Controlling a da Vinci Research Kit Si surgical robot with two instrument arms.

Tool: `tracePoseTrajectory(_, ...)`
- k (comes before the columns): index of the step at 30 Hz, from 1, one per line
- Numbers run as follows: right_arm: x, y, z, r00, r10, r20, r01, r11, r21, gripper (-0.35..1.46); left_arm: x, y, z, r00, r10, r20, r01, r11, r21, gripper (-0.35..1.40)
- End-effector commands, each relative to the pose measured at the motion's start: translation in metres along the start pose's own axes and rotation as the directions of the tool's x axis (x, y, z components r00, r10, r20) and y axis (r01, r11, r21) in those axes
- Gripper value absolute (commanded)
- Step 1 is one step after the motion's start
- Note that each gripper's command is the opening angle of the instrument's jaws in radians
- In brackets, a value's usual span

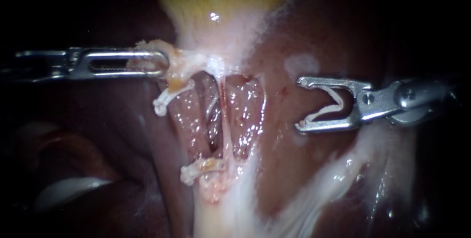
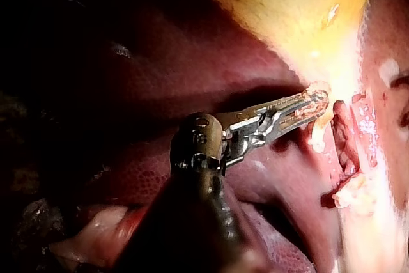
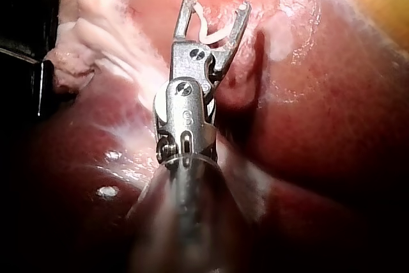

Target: Clipping first clip right tube

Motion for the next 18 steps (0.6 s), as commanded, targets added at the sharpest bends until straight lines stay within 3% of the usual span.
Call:
tracePoseTrajectory(1, -0.0001, -0.0001, 0.0002, 1.000, 0.014, -0.002, -0.014, 1.000, 0.003, 0.49, 0.0001, 0.0000, 0.0001, 1.0000, 0.000, 0.001, 0.000, 1.000, 0.000, -0.35)
tracePoseTrajectory(10, -0.0008, -0.0018, 0.0043, 0.983, 0.181, -0.021, -0.180, 0.983, 0.039, 0.49, 0.0004, 0.0000, 0.0005, 1.0000, 0.002, 0.003, -0.002, 1.000, -0.002, -0.35)
tracePoseTrajectory(18, -0.0028, -0.0028, 0.0099, 0.962, 0.271, -0.026, -0.269, 0.961, 0.056, 0.49, 0.0004, 0.0000, 0.0005, 1.0000, 0.002, 0.003, -0.002, 1.000, -0.003, -0.35)
